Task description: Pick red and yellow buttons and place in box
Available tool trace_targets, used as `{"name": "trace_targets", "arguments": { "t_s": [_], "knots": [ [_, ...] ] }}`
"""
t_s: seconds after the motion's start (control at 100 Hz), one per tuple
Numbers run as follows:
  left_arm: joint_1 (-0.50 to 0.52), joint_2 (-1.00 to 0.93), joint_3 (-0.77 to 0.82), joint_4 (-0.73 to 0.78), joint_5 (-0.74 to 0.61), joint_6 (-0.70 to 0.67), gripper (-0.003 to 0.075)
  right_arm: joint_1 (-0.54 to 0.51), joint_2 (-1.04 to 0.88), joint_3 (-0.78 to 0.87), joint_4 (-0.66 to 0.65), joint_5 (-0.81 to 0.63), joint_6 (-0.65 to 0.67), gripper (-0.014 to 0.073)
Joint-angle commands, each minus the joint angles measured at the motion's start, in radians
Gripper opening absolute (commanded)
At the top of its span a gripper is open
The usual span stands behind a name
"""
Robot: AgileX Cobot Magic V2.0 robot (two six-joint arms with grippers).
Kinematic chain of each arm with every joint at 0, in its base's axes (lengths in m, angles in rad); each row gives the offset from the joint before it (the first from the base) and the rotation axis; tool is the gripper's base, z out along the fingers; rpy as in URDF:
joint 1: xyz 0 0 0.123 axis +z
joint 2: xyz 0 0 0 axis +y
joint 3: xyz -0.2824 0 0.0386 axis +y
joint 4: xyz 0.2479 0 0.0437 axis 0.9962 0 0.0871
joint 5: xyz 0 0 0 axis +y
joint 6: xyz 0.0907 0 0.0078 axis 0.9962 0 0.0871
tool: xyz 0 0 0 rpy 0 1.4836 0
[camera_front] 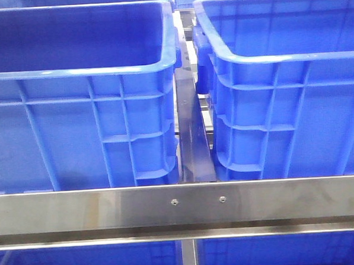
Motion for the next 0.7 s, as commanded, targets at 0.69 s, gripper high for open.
{"name": "trace_targets", "arguments": {
  "t_s": [0.69],
  "knots": [
    [0.001,0.098,-0.285,-0.083,0.209,-0.013,-0.0019,0.003,-0.025,-0.019,-0.013,-0.086,-0.002,-0.0068]
  ]
}}
